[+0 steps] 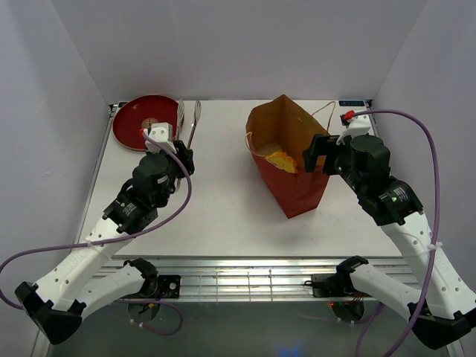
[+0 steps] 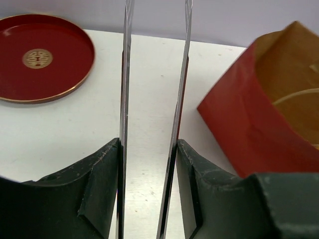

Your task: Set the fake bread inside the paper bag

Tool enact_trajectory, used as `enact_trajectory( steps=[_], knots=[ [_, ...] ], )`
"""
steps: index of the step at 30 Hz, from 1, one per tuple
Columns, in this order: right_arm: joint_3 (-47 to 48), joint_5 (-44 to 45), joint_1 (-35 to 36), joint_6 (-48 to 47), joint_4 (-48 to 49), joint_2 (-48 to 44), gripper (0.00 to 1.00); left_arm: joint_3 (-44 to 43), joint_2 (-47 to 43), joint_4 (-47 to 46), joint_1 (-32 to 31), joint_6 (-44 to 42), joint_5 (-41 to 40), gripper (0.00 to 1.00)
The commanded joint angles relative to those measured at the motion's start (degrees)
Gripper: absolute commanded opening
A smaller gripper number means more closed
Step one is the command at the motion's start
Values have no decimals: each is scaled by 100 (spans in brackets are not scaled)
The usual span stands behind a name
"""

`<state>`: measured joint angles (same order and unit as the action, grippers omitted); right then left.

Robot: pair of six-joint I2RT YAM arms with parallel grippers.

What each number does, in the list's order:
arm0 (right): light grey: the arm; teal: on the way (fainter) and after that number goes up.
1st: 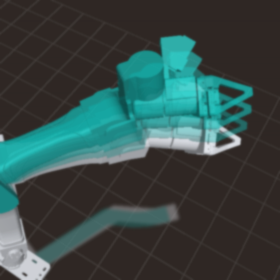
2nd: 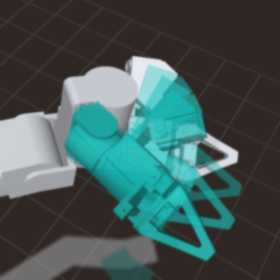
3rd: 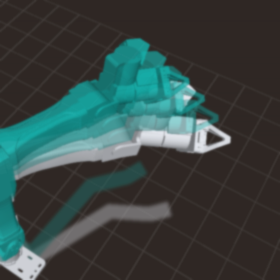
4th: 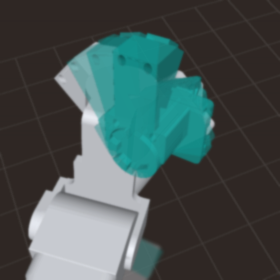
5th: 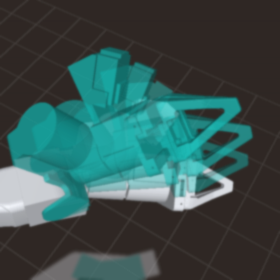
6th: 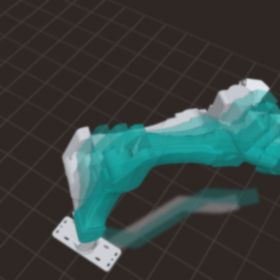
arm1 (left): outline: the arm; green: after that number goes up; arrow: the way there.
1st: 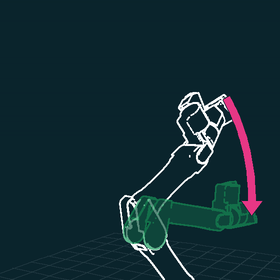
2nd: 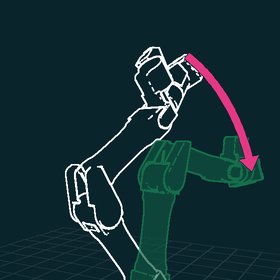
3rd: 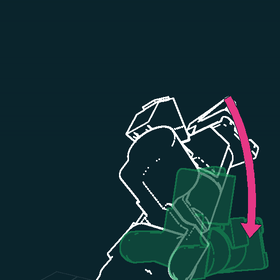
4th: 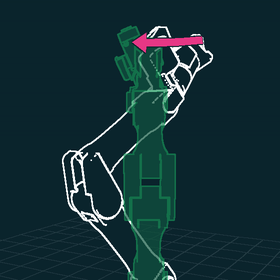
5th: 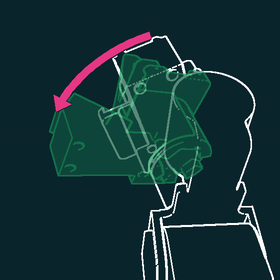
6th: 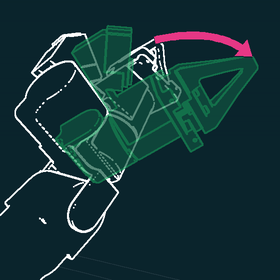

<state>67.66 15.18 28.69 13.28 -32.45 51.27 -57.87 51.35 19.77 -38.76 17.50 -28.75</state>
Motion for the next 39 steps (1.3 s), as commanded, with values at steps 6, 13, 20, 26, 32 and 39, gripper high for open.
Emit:
enact_trajectory(
  steps=[6,13,20,26,32,39],
  knots=[
    [28,-147,40,105,239,15,98,1093,313,-1871,-17,-378,-1019,57],
    [98,-173,40,122,151,-38,98,1549,1324,-2828,0,-221,-843,57],
    [72,-296,32,166,98,-90,98,1708,2431,-3549,193,157,-685,57],
    [72,-367,40,219,28,-161,98,1551,3433,-3954,387,439,-438,58],
    [107,-332,32,219,-69,-231,98,1147,4364,-4130,589,579,-157,58],
    [72,-314,32,201,-157,-257,98,751,5174,-4297,651,474,45,58]
  ],
)
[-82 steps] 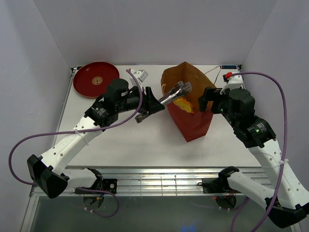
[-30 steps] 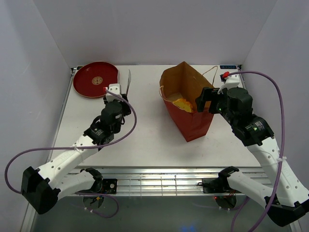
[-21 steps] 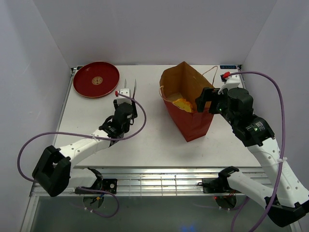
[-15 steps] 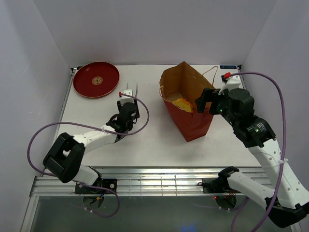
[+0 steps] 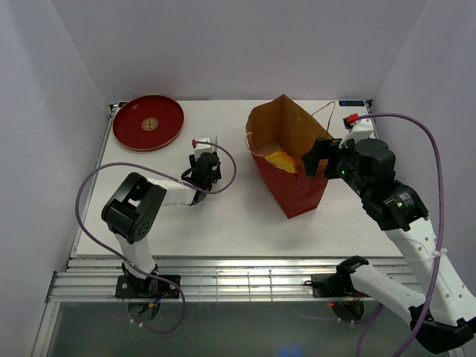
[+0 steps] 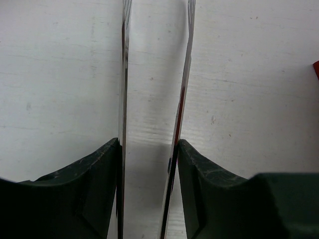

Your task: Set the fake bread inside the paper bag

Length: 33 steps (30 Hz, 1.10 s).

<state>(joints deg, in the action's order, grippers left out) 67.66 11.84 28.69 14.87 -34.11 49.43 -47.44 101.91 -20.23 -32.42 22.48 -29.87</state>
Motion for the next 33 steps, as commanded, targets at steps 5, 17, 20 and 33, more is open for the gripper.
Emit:
enact_trajectory(
  steps=[5,17,20,33],
  knots=[
    [46,73,40,7,9,-100,98,-362,338,-306,26,-7,315,58],
    [-51,21,32,-2,62,-39,98,-652,821,133,192,265,1096,59],
    [-77,12,40,-2,62,-21,98,-696,909,282,324,467,1439,59],
    [-156,-59,40,33,115,23,98,-845,1121,695,623,732,2459,63]
  ],
)
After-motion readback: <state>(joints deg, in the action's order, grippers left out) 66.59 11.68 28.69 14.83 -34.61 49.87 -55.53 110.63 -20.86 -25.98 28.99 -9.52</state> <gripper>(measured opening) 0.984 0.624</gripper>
